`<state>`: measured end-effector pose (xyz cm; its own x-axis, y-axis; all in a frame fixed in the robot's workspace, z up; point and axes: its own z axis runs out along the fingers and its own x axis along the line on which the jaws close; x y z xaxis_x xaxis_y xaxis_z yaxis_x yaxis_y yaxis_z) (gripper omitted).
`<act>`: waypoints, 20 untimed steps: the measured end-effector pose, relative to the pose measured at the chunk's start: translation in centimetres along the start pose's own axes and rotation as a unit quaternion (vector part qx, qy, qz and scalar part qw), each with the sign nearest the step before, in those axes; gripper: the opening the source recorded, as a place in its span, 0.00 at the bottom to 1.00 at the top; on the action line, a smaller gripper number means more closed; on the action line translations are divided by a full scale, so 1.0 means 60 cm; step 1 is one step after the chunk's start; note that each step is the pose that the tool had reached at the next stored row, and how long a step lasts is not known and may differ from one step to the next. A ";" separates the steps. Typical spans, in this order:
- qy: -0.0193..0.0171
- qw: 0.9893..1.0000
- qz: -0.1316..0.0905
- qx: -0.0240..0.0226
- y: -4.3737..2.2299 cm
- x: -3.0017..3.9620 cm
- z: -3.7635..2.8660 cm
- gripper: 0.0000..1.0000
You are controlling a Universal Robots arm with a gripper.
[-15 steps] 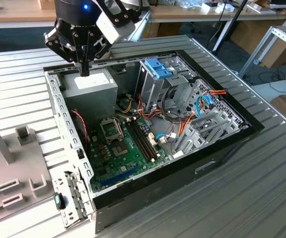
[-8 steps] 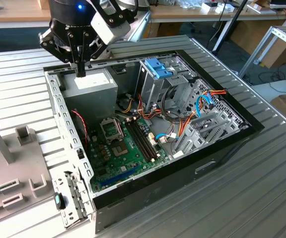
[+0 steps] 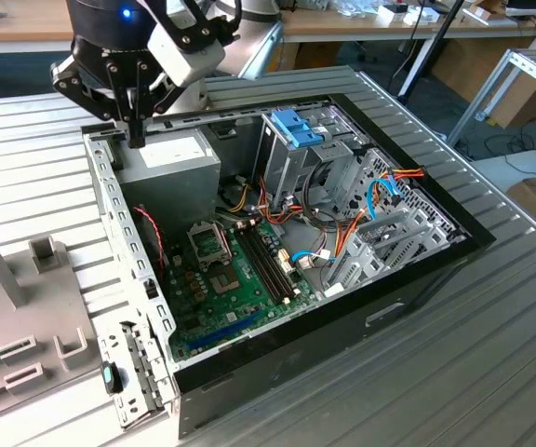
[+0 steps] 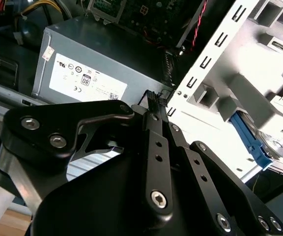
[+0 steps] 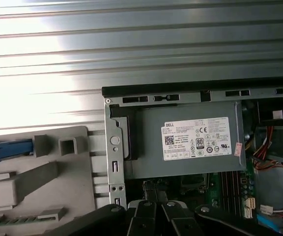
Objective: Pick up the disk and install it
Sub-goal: 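Reach for the disk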
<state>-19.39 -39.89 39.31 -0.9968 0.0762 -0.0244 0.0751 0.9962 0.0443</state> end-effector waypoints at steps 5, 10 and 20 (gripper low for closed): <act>0.000 1.000 0.000 0.000 -0.001 0.012 0.000 0.11; 0.000 1.000 0.000 0.000 -0.002 0.024 0.000 0.11; 0.000 1.000 0.000 0.000 -0.003 0.045 -0.001 0.11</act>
<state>-22.11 -39.89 39.28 -0.9968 0.0763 -0.0245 0.0751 0.9962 0.0444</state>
